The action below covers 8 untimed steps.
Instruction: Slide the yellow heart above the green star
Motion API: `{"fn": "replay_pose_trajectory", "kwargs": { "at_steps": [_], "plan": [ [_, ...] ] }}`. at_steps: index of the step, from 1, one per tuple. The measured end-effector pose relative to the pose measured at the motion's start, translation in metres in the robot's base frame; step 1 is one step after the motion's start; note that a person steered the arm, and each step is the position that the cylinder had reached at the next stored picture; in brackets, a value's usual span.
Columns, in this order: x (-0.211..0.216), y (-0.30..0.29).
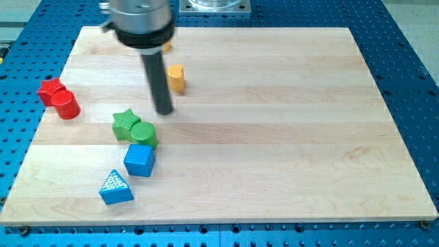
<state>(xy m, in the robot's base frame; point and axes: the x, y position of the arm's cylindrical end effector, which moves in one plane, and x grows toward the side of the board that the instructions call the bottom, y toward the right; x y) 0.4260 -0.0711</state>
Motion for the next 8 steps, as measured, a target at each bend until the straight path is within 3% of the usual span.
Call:
{"fn": "replay_pose_trajectory", "kwargs": {
  "at_steps": [1, 2, 4, 6, 8],
  "plan": [
    [-0.033, 0.032],
    [-0.07, 0.02],
    [-0.102, -0.008],
    [-0.065, -0.089],
    [-0.021, -0.095]
  ]
}}
